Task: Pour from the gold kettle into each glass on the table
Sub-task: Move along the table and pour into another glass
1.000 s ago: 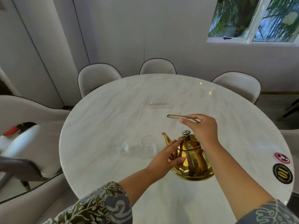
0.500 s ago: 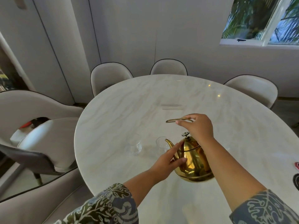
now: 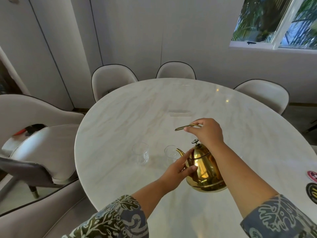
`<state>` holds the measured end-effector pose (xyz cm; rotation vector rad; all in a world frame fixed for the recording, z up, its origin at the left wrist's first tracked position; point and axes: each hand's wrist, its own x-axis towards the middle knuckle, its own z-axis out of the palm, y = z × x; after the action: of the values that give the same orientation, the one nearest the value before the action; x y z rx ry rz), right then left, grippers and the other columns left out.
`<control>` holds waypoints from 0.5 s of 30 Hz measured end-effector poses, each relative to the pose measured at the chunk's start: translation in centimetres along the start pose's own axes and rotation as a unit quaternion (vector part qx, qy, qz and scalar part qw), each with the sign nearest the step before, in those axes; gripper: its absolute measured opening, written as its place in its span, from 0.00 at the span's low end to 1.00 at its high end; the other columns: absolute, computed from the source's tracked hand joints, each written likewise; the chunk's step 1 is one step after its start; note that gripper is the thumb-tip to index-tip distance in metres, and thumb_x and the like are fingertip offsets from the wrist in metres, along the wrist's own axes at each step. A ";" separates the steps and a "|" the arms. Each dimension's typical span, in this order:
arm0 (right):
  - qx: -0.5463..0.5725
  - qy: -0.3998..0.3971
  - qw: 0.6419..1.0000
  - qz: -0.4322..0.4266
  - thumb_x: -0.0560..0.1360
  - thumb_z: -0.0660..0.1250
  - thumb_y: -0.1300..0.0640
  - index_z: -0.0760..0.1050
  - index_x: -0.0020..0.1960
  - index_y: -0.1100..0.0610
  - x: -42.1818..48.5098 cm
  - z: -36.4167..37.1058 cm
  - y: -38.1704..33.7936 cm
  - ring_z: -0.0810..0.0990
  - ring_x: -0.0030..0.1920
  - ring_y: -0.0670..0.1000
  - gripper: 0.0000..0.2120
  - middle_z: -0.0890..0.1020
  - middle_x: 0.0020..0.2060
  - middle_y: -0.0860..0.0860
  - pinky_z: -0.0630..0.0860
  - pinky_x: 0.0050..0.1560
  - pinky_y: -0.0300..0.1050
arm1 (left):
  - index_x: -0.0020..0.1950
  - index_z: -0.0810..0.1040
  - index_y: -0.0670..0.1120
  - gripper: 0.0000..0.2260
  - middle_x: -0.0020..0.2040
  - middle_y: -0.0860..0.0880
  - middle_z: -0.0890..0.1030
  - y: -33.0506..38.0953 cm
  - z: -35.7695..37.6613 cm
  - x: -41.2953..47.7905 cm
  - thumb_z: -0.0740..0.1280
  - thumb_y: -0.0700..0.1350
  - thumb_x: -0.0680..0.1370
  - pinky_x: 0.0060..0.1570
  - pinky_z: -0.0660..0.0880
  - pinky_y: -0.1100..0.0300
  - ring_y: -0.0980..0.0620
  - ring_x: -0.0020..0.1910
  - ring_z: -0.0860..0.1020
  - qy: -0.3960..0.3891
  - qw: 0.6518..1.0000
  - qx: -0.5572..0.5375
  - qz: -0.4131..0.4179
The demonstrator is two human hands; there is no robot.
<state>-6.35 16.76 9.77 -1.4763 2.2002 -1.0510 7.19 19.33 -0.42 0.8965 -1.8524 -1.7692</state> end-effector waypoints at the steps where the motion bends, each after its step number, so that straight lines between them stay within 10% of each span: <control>1: -0.003 -0.003 1.000 0.000 0.68 0.74 0.46 0.82 0.53 0.54 0.1 0.0 0.0 0.79 0.53 0.51 0.18 0.83 0.53 0.50 0.74 0.45 0.43 | 0.68 0.56 0.68 0.22 0.63 0.57 0.72 0.1 0.0 0.0 0.61 0.51 0.80 0.49 0.70 0.79 0.64 0.58 0.73 -0.001 1.000 -0.003 -0.002; 15: -0.048 -0.028 0.998 -0.005 0.69 0.75 0.47 0.82 0.53 0.55 1.0 -0.7 -0.8 0.80 0.52 0.53 0.17 0.83 0.54 0.52 0.75 0.44 0.44 | 0.74 0.54 0.63 0.25 0.58 0.63 0.73 1.2 0.8 0.2 0.60 0.51 0.80 0.53 0.70 0.76 0.69 0.53 0.75 0.010 1.000 -0.018 -0.017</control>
<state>-6.64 16.02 10.91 -1.5385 2.2351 -0.9065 6.29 19.75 0.65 0.9337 -1.7962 -1.8020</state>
